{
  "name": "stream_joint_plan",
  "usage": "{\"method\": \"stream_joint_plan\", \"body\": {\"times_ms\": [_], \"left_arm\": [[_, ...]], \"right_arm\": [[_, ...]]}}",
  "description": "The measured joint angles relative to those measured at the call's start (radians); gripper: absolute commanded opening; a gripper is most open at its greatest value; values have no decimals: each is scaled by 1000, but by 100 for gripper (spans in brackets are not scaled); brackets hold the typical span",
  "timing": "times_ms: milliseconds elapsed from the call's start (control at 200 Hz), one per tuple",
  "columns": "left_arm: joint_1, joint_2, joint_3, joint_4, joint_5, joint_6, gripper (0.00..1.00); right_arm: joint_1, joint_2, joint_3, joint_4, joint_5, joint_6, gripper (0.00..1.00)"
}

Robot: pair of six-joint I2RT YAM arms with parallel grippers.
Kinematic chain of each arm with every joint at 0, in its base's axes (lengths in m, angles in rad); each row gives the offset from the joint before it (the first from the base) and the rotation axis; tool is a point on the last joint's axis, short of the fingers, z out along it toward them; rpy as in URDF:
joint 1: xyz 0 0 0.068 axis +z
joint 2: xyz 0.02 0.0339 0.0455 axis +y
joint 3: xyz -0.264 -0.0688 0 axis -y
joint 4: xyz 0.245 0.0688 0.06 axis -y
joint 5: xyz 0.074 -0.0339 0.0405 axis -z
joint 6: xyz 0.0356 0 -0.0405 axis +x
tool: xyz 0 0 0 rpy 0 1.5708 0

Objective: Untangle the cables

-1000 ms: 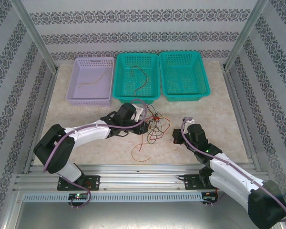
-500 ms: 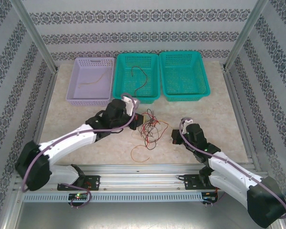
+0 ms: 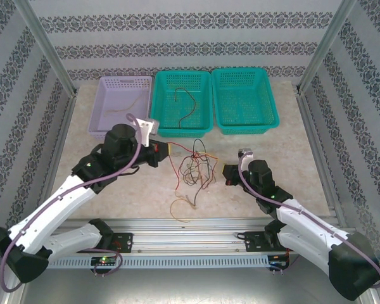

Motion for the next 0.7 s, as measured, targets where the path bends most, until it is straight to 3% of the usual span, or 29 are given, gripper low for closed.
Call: {"method": "stream_joint_plan", "body": {"times_ms": [265, 515, 699], "left_arm": [[107, -43, 140, -154, 2, 43, 0], [242, -56, 370, -230, -56, 121, 0], [295, -47, 484, -239, -95, 157, 0]], "right_arm": [[0, 7, 17, 5, 6, 2, 0], [-30, -5, 8, -149, 191, 62, 0], [-62, -31, -17, -243, 269, 104, 0]]}}
